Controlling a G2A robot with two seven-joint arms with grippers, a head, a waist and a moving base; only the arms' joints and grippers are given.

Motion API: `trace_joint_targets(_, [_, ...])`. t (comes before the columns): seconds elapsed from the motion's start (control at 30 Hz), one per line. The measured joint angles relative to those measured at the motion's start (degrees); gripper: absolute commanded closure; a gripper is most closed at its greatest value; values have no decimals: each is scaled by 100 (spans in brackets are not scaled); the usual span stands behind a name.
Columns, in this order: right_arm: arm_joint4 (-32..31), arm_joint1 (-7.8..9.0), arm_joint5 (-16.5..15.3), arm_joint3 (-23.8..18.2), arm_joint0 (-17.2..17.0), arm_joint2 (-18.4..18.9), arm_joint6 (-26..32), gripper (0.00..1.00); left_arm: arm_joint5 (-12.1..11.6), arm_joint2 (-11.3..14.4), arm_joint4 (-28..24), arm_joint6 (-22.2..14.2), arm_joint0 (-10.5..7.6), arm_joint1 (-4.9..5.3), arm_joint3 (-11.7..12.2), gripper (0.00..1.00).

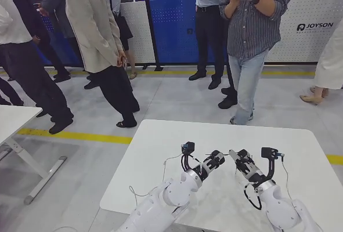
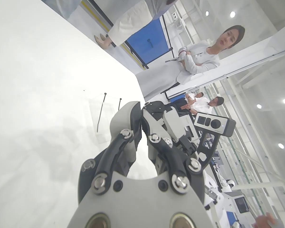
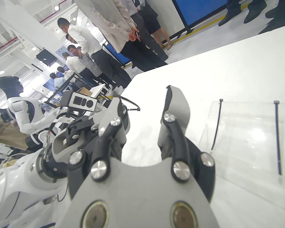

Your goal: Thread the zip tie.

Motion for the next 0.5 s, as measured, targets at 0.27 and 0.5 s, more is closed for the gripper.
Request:
trace_joint_targets(0.27, [-1,1,31,-10,-2,8,0,100,1,-21,-7,2,10,-7,-33,100])
trace_joint_targets(0.5, [-17,-2,51,15,20,9,-34,100,-42,-18,30,-70,28,-6,-53,100])
